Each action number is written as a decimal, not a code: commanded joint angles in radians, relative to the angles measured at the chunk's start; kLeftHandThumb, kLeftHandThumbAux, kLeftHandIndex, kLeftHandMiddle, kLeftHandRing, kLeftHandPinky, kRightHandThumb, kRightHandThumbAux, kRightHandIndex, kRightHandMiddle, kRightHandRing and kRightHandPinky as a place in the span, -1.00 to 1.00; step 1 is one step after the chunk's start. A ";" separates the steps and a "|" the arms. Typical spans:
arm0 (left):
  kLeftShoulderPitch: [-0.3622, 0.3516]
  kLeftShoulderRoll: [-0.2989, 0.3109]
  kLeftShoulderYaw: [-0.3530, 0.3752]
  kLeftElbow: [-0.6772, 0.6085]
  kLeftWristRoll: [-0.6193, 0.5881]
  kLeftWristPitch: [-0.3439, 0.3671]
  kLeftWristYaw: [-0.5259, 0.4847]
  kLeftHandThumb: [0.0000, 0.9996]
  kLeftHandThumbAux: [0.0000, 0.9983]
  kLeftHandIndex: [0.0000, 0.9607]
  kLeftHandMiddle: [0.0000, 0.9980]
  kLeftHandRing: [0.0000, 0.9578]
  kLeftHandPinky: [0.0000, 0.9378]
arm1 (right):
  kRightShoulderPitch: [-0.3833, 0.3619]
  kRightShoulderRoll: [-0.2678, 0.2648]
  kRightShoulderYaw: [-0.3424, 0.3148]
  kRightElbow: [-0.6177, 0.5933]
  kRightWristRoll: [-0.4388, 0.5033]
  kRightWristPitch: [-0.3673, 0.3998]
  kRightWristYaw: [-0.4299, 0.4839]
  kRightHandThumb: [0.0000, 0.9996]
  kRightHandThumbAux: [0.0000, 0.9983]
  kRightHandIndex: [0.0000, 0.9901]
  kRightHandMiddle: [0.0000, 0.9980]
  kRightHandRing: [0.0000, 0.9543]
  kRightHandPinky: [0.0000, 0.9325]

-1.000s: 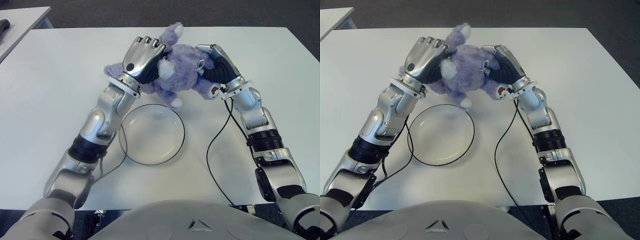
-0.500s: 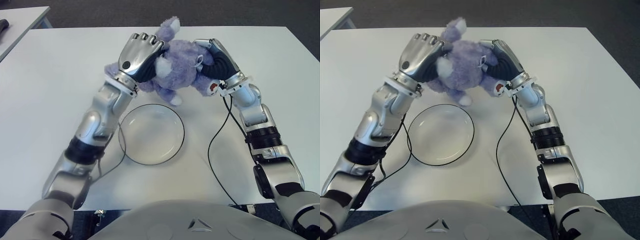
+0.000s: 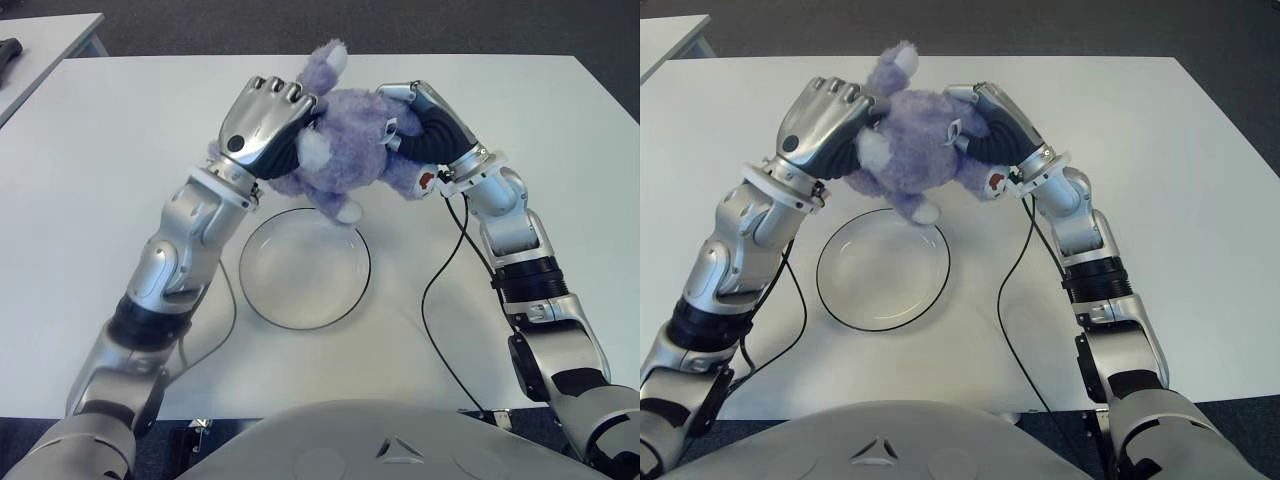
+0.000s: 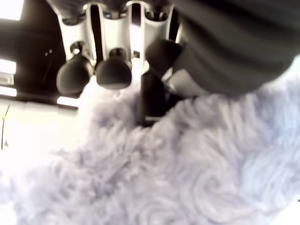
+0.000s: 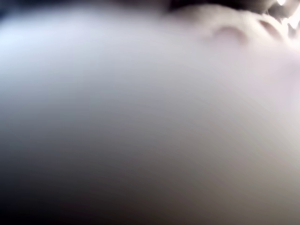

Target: Put the doll into the plate.

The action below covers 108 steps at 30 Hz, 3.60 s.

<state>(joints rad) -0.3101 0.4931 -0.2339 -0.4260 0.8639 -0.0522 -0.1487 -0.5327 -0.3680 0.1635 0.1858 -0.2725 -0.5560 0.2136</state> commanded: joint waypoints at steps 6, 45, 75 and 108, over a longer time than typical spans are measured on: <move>0.106 0.008 0.024 -0.088 0.006 0.009 -0.076 0.71 0.34 -0.17 0.11 0.75 0.83 | -0.015 0.042 0.060 -0.023 -0.003 -0.067 0.023 0.44 0.42 -0.11 0.73 0.82 0.86; 0.329 -0.024 0.118 -0.193 0.150 -0.004 -0.027 0.70 0.34 -0.17 0.09 0.72 0.76 | -0.038 0.044 0.118 -0.136 0.055 0.046 0.221 0.44 0.42 -0.11 0.72 0.81 0.86; 0.484 -0.055 0.111 -0.281 0.106 -0.024 -0.041 0.70 0.34 -0.17 0.09 0.72 0.79 | 0.037 0.037 0.166 -0.252 0.087 0.121 0.325 0.46 0.42 -0.11 0.75 0.82 0.85; 0.677 -0.211 0.032 -0.370 0.196 0.015 -0.058 0.70 0.34 -0.16 0.11 0.76 0.83 | 0.204 0.041 0.224 -0.290 0.135 0.125 0.360 0.47 0.42 -0.11 0.81 0.85 0.86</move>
<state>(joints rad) 0.3617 0.2939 -0.1460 -0.7863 1.0517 -0.0058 -0.1934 -0.3486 -0.3522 0.3448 -0.1021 -0.1519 -0.4230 0.5539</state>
